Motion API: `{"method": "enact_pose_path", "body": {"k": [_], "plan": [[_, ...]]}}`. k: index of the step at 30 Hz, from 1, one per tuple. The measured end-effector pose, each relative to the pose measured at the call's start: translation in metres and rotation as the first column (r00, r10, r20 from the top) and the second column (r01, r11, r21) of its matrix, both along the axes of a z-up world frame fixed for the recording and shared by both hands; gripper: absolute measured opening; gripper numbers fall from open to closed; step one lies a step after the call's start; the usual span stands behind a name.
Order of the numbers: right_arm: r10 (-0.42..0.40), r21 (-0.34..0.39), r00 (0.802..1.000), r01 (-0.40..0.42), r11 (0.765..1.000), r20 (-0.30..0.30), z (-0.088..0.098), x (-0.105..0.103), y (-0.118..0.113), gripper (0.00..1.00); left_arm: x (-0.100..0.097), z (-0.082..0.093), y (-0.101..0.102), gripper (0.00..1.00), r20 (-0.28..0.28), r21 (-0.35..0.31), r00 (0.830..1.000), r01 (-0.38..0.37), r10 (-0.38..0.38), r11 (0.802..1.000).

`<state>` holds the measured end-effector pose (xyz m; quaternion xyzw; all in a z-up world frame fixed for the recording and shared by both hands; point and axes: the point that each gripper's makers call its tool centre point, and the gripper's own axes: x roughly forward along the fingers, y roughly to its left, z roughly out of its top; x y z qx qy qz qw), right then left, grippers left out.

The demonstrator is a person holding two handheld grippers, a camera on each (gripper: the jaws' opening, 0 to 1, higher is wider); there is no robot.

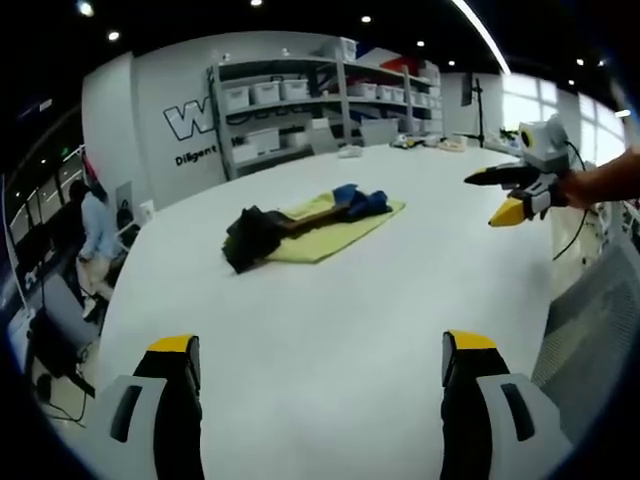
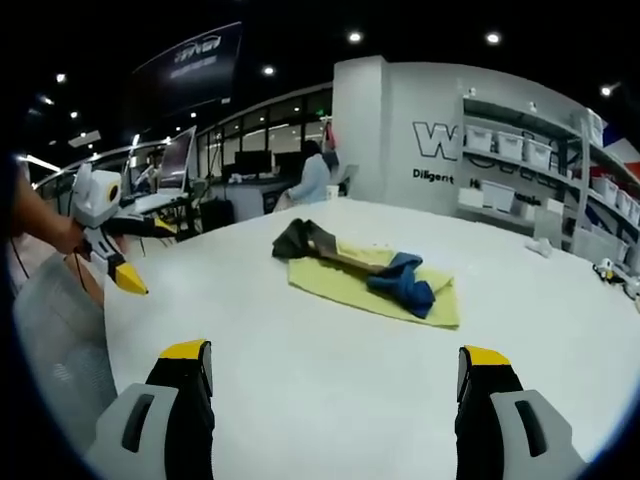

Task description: Fold the garment on the visible template until the final outline fits inside the template.

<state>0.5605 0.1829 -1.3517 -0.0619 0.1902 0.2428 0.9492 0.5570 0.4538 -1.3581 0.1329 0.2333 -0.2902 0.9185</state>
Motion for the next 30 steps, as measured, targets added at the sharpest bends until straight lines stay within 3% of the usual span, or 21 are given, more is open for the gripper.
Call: {"method": "enact_pose_path", "body": {"k": [18, 30], "plan": [[0.019, -0.019, 1.000, -0.019, 1.000, 0.022, 0.005, 0.011, -0.001, 0.99, 0.015, 0.015, -0.008, 0.94, 0.024, 0.009, 1.000, 0.006, -0.006, 1.000], [0.077, -0.072, 0.997, -0.077, 0.994, -0.004, -0.005, 0.023, 0.001, 0.97, 0.031, 0.017, -0.010, 0.91, 0.006, -0.040, 0.998, -0.068, 0.069, 0.997]]}}
